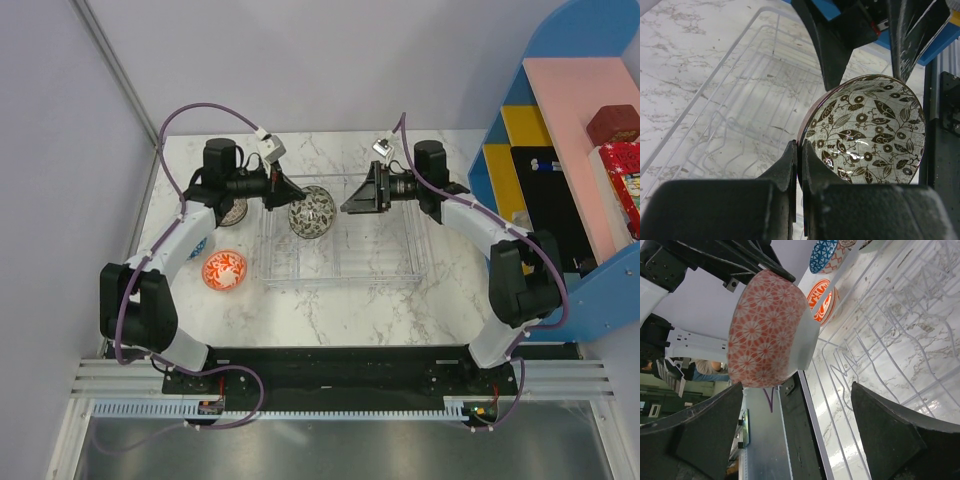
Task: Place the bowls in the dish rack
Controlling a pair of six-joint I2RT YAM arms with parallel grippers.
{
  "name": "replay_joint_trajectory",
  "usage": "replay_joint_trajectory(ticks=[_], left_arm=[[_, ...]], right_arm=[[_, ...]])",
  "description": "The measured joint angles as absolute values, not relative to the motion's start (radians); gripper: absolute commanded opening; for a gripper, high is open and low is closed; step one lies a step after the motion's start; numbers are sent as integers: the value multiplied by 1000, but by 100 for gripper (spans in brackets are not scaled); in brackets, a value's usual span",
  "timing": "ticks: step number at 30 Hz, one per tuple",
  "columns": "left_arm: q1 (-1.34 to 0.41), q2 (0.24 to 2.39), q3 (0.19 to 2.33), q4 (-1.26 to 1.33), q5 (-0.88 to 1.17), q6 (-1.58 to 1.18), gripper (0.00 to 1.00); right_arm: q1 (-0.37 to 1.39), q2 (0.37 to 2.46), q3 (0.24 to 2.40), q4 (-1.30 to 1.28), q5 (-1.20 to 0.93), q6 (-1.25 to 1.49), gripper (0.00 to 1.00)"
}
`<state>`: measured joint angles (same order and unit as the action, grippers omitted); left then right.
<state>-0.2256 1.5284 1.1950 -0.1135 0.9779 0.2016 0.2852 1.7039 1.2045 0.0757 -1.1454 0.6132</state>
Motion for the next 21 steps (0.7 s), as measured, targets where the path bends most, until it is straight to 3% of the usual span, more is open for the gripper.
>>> replay_joint_trajectory(ticks=[21], left_arm=[[-260,1529,1205,-113,969,191,2]], right_arm=[[311,1732,1199,152,-1189,672,97]])
